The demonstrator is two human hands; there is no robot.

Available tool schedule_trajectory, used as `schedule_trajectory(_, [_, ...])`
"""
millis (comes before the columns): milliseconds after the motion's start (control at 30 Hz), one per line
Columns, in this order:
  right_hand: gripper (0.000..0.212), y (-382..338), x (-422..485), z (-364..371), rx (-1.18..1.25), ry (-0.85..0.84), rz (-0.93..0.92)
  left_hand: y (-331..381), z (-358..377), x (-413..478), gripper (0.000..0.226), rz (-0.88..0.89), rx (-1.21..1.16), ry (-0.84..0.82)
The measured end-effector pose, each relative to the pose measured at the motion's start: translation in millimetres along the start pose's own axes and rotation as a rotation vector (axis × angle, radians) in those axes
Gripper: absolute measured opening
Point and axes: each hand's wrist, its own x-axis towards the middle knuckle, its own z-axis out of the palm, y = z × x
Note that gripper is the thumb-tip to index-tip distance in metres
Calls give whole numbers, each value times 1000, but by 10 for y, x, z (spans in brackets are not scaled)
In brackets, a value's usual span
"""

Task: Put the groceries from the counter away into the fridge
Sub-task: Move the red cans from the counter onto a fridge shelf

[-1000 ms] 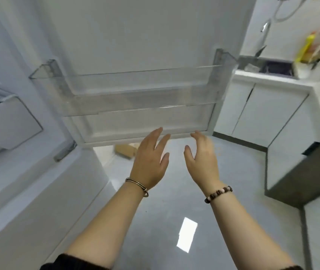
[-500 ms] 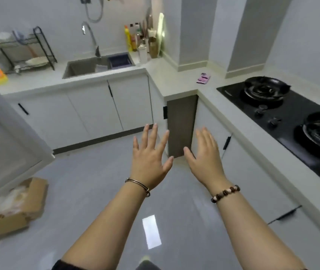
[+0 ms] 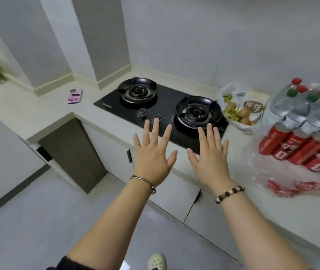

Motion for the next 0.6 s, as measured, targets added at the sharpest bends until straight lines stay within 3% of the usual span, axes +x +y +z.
schedule_trajectory(400, [64, 1652, 166, -404, 57, 245, 404, 1496, 596, 1212, 66, 410, -224, -54])
schedule_trajectory(600, [65, 2493, 352, -477, 51, 284, 468, 2171, 924, 1556, 69, 452, -297, -137])
